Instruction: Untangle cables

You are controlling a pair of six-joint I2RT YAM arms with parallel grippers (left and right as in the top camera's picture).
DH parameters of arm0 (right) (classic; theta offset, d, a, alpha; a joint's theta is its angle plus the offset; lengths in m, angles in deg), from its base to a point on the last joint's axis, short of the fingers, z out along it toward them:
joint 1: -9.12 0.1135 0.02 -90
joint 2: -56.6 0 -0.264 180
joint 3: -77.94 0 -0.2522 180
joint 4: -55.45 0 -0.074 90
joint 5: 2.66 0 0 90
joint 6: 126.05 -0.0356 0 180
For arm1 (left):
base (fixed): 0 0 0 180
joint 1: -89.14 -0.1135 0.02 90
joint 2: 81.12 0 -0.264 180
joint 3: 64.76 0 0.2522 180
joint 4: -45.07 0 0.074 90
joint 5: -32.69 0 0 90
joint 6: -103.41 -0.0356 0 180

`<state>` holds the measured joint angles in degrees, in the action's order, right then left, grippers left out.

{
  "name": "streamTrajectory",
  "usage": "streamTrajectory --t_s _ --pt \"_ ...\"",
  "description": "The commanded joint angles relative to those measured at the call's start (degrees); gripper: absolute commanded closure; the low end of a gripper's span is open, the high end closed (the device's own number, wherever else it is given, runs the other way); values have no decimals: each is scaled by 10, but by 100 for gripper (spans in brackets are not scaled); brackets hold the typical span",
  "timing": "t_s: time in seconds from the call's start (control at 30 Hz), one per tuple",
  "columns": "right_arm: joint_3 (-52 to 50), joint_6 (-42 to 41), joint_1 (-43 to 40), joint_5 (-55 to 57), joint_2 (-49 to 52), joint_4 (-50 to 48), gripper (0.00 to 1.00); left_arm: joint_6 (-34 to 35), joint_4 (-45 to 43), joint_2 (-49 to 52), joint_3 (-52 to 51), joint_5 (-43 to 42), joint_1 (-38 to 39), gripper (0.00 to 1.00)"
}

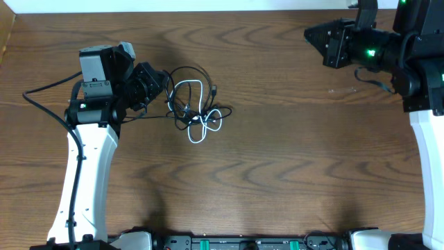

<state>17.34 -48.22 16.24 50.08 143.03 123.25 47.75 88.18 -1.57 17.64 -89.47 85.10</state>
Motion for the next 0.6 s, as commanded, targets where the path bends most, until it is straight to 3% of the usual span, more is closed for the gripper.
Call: streamTrajectory --t_s 0.0,0.1,0.3,0.57 --pt "4 16 9 -8 13 14 98 -17 -7 6 10 -10 -2 92" --pt "4 15 18 -8 32 25 92 -17 -35 6 10 -59 -2 92" --pt "4 17 51 -8 78 41 80 15 -174 5 10 -210 -2 92" --pt "4 8 107 -6 132 40 62 155 -288 5 10 -238 -2 92"
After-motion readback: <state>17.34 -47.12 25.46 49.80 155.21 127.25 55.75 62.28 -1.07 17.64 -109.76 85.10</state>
